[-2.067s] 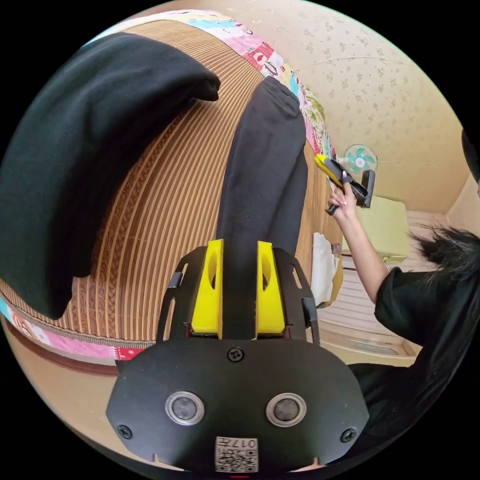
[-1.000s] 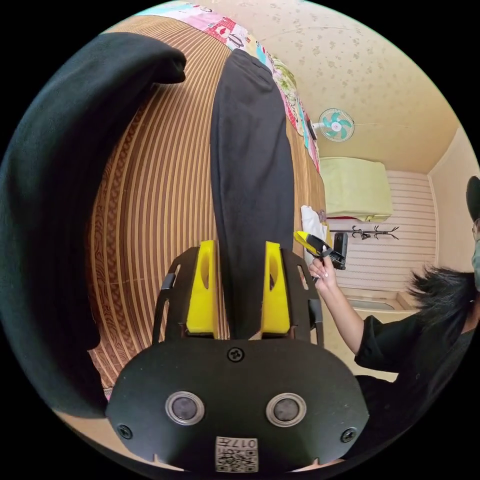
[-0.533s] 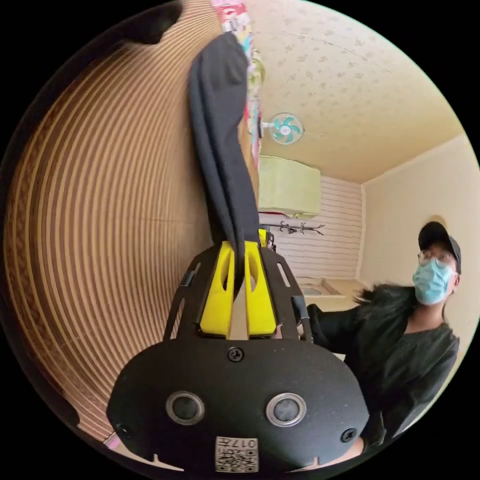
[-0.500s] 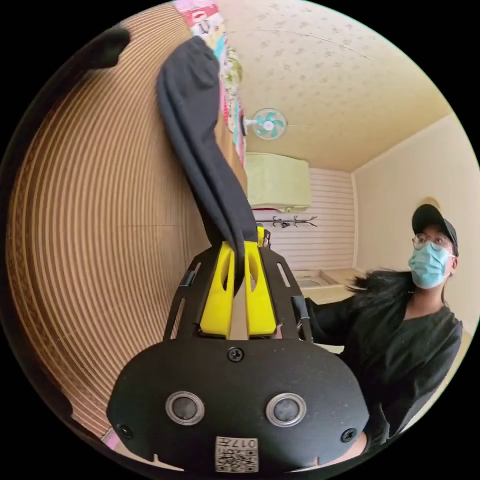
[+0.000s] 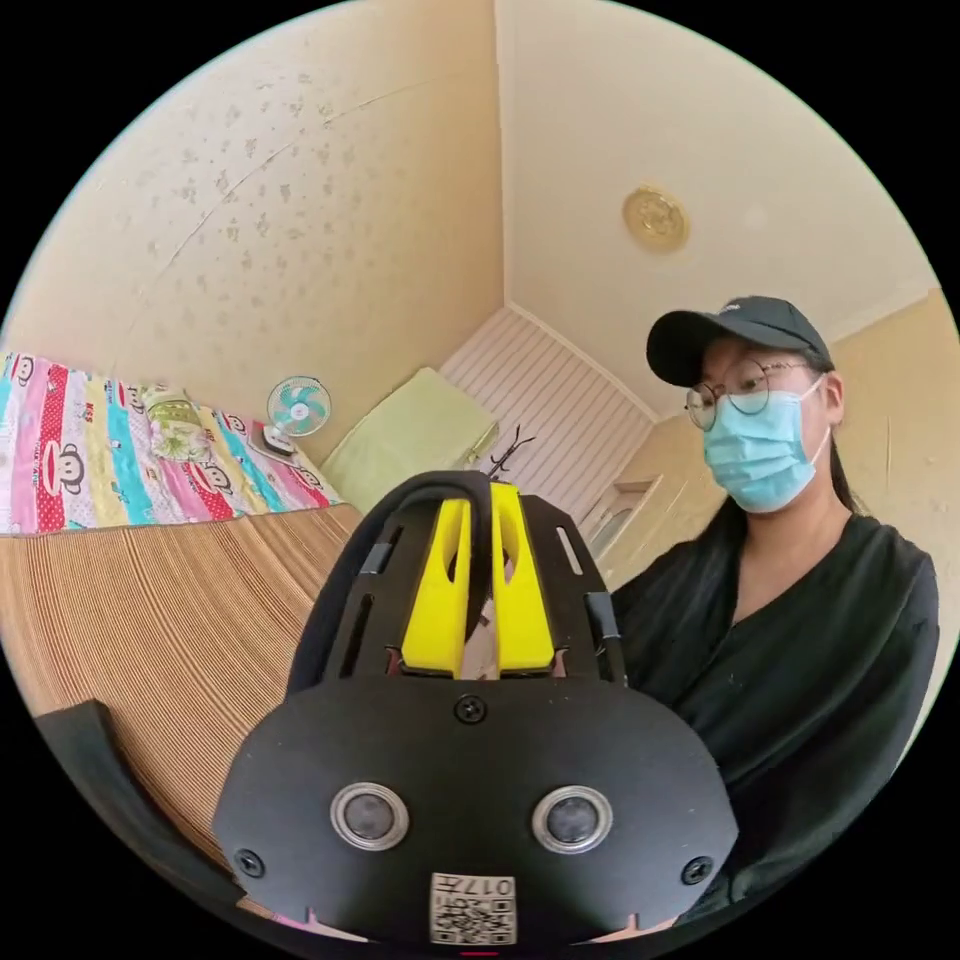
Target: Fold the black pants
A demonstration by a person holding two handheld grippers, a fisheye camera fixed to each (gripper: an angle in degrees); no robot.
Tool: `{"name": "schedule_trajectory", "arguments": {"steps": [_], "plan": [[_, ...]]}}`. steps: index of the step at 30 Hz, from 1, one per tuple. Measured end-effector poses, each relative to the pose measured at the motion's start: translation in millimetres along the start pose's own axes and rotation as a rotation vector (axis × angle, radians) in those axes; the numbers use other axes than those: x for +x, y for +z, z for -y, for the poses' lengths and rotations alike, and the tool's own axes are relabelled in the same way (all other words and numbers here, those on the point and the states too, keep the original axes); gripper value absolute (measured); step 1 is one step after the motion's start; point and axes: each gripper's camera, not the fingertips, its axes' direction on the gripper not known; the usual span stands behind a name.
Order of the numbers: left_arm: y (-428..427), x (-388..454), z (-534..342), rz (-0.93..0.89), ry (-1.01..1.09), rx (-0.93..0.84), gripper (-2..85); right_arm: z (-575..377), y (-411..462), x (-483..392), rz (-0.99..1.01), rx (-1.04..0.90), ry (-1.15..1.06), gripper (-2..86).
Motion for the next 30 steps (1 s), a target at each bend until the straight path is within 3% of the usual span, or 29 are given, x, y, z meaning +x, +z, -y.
{"name": "schedule_trajectory", "arguments": {"steps": [4,10,13,16,18,20,24,27,30], "plan": [[32.4,-53.5,10.4,0.183,-0.127,-0.064,3.0,2.2,6.1,76.0,-0.215,-0.103,0.145,2.4],[70.0,-140.4,-20.3,0.225,-0.208,-0.064,3.4,-69.7,7.2,170.7,-0.157,0.001,0.307,2.9],[92.5,-161.5,-73.1,0.373,-0.241,-0.194,4.5,-145.1,14.0,196.2,-0.284,-0.126,0.421,3.6],[122.0,-199.8,-172.7,0.484,-0.460,-0.414,5.7,-260.7,21.6,232.1,-0.380,-0.381,0.659,4.7],[136.0,-228.9,-261.2,0.516,-0.715,-0.599,8.7,-353.1,15.9,255.0,-0.485,-0.547,0.948,6.6],[132.5,-237.5,-305.3,0.556,-0.855,-0.657,12.4,-392.8,1.1,256.9,-0.521,-0.544,1.084,7.9],[104.0,-250.4,-316.8,0.472,-0.957,-0.430,13.5,-397.8,-29.5,266.2,-0.433,-0.260,1.100,10.0],[101.5,-280.6,-292.1,0.488,-0.920,-0.350,15.3,-381.7,-22.1,309.7,-0.481,-0.274,1.077,14.3],[120.9,-325.5,-282.1,0.466,-0.931,-0.404,16.1,-373.9,8.3,363.7,-0.436,-0.361,1.041,16.7]]}}
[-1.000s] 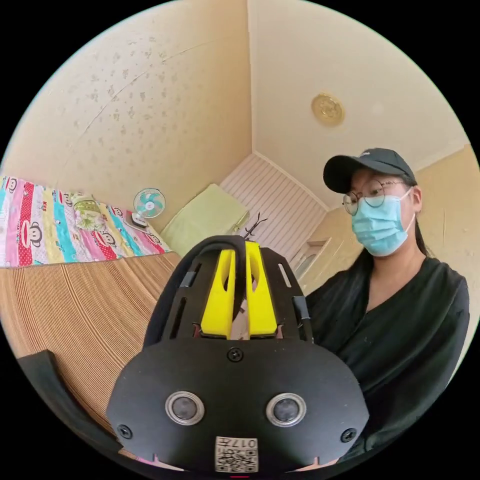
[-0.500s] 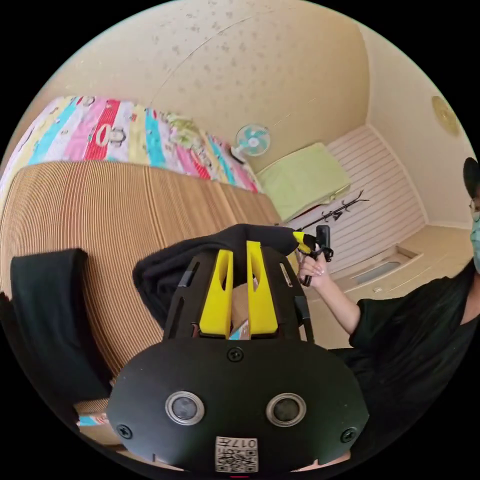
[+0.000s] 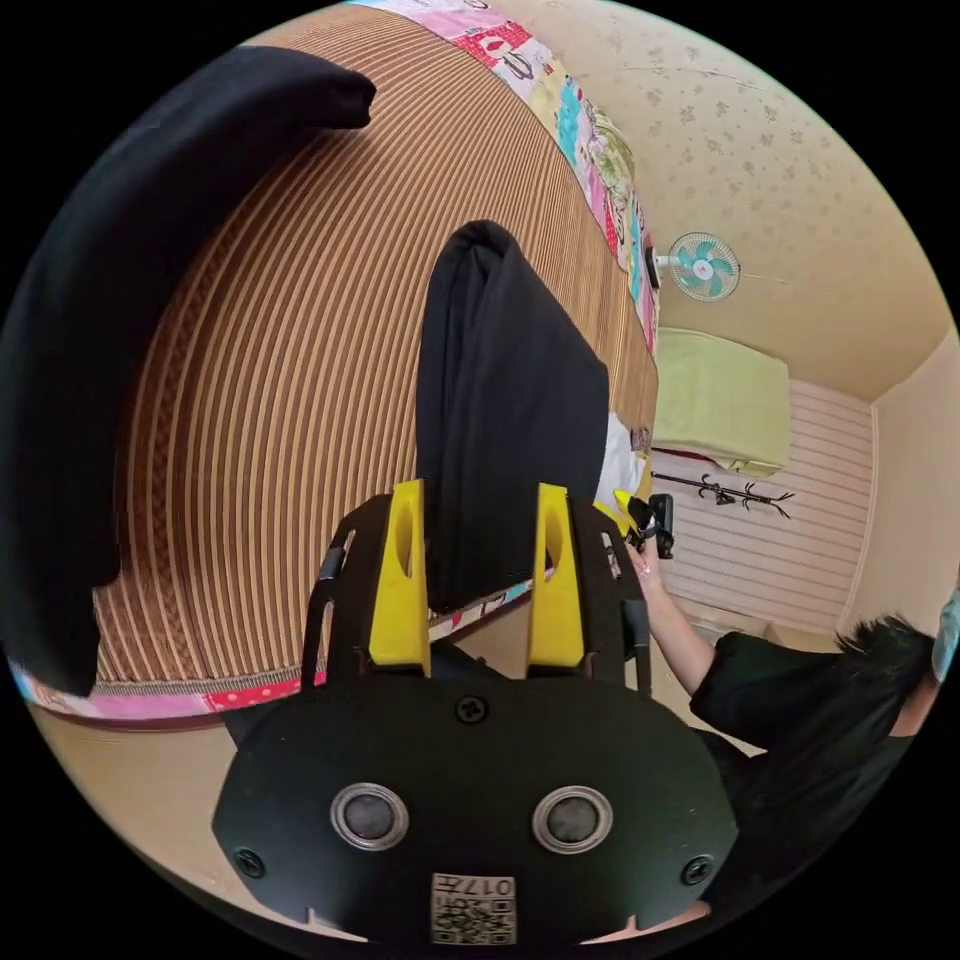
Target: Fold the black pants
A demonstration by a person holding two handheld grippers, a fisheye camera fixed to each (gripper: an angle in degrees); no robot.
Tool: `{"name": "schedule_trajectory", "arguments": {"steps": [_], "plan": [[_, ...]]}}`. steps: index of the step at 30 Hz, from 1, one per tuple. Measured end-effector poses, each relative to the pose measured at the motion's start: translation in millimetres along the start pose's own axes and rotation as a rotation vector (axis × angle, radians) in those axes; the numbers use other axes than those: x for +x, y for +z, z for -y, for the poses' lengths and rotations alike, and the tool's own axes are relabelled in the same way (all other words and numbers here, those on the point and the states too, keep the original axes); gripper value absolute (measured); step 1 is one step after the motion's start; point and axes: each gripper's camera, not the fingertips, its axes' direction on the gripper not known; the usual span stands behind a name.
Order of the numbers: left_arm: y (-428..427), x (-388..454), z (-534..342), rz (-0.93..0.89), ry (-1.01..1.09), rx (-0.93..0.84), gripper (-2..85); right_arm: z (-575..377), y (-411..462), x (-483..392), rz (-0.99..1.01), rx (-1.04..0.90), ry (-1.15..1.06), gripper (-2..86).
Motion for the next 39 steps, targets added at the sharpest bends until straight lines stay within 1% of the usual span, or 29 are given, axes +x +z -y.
{"name": "schedule_trajectory", "arguments": {"steps": [1,3,5,7,8,10,11,12,16,19,21,22,24,25,27,28,29,30,32,33,36,37,39], "plan": [[6.3,-1.3,7.0,0.003,-0.004,-0.018,16.2,8.5,9.5,1.8,0.011,-0.031,0.001,16.8],[35.6,-1.1,23.2,0.001,0.020,-0.105,15.2,26.7,51.1,-0.1,-0.003,-0.169,-0.027,16.9],[40.5,2.5,20.2,0.037,0.027,-0.076,13.6,23.9,71.4,-8.0,-0.041,-0.193,-0.058,16.2],[42.4,2.3,10.9,0.010,-0.013,-0.045,11.9,13.1,80.8,-10.7,-0.040,-0.157,-0.017,14.8],[44.6,1.7,2.6,-0.024,-0.037,-0.047,10.0,2.9,87.1,-11.7,-0.017,-0.166,0.011,13.6],[44.7,-0.4,-14.7,-0.053,-0.056,-0.075,7.5,-18.8,95.0,-16.9,0.090,-0.202,0.029,11.3],[42.1,-1.6,-28.8,-0.073,-0.065,-0.104,6.9,-36.8,99.4,-25.7,0.166,-0.217,0.027,10.0],[37.0,2.6,-44.7,-0.071,-0.038,-0.134,6.6,-55.1,103.7,-41.1,0.176,-0.230,0.014,9.1],[1.0,31.8,-100.1,0.021,0.073,-0.170,6.5,-96.7,119.4,-115.6,0.093,-0.288,-0.106,7.2],[-51.4,50.6,-138.9,0.054,0.091,-0.097,6.5,-111.3,140.4,-181.7,0.111,-0.296,-0.195,7.0],[-107.6,64.4,-162.4,0.057,0.103,0.016,6.5,-111.9,160.8,-240.1,0.133,-0.295,-0.303,7.0],[-123.1,68.9,-167.3,0.063,0.117,0.048,6.5,-110.3,166.5,-254.3,0.145,-0.292,-0.328,7.0],[-186.0,83.5,-178.3,0.109,0.151,0.171,6.7,-95.5,197.6,-305.4,0.197,-0.277,-0.379,7.1],[-200.7,85.0,-178.5,0.121,0.148,0.198,6.9,-90.9,207.3,-316.8,0.204,-0.268,-0.402,7.1],[-249.7,84.8,-173.1,0.217,0.159,0.312,8.1,-65.2,256.1,-346.4,0.202,-0.235,-0.446,7.3],[-259.2,82.6,-171.5,0.261,0.166,0.350,8.6,-56.3,271.1,-349.2,0.185,-0.226,-0.434,7.5],[-274.9,72.1,-168.5,0.340,0.139,0.417,9.4,-38.9,299.6,-348.7,0.127,-0.207,-0.389,8.1],[-288.8,56.0,-166.1,0.388,0.051,0.458,10.1,-21.9,323.9,-339.5,0.039,-0.200,-0.283,8.5],[-305.9,38.1,-171.2,0.386,-0.029,0.488,10.7,-8.8,341.8,-329.2,-0.094,-0.204,-0.193,8.6],[-313.9,34.5,-182.0,0.356,-0.016,0.515,11.2,-12.0,341.3,-327.4,-0.157,-0.192,-0.176,7.8],[-310.1,39.2,-217.4,0.344,0.063,0.577,10.4,-44.9,316.3,-320.2,-0.180,-0.146,-0.209,5.6],[-305.0,41.2,-222.9,0.355,0.079,0.573,10.1,-53.2,308.9,-315.3,-0.186,-0.142,-0.201,5.6],[-277.8,50.3,-239.3,0.389,0.139,0.548,10.1,-91.2,268.8,-286.4,-0.181,-0.099,-0.111,5.3]]}}
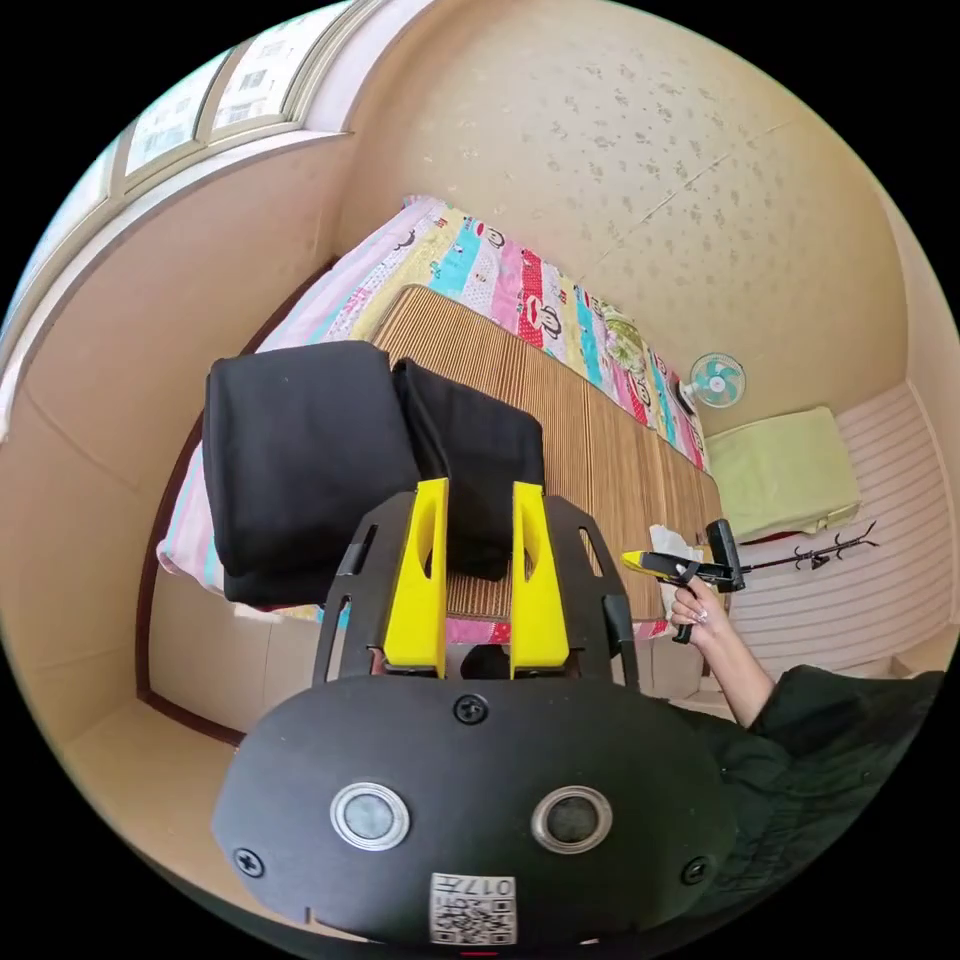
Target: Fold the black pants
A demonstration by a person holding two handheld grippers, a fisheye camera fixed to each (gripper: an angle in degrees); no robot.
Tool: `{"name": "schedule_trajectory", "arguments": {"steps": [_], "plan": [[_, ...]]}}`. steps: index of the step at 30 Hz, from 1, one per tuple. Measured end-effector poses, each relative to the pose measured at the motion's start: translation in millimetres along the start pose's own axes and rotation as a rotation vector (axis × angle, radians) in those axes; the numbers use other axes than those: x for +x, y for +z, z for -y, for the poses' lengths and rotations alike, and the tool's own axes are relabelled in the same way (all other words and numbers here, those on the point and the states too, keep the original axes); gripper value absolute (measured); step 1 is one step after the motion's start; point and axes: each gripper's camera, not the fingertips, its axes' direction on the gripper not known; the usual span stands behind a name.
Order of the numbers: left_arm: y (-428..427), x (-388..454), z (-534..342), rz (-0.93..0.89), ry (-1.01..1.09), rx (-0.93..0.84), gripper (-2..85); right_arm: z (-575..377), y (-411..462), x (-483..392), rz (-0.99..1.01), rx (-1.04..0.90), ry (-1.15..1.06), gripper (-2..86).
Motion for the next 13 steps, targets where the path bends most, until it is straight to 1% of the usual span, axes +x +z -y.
{"name": "schedule_trajectory", "arguments": {"steps": [2,4,5,6,7,9,11,13], "plan": [[12.2,16.4,-16.7,-0.024,0.043,0.008,10.0,-39.6,-30.5,26.0,0.044,0.059,0.106,4.7],[29.6,33.9,-27.3,-0.076,0.082,-0.001,10.0,-84.0,-66.1,45.0,0.089,0.155,0.198,3.9],[42.6,46.3,-30.7,-0.111,0.111,-0.017,9.8,-114.2,-90.4,50.7,0.098,0.241,0.242,3.4],[55.4,59.3,-31.9,-0.136,0.140,-0.028,9.3,-143.4,-113.3,51.9,0.089,0.329,0.280,3.0],[61.1,65.7,-31.9,-0.144,0.155,-0.029,9.1,-156.9,-123.8,51.1,0.079,0.372,0.295,2.9],[77.6,88.2,-30.2,-0.170,0.219,0.022,8.2,-201.8,-155.7,43.2,0.022,0.521,0.353,2.4],[87.2,100.5,-25.6,-0.189,0.257,0.050,7.8,-220.7,-166.5,36.2,-0.034,0.580,0.403,2.1],[96.1,109.7,-17.9,-0.212,0.281,0.036,7.8,-227.5,-168.9,29.4,-0.054,0.585,0.448,1.7]]}}
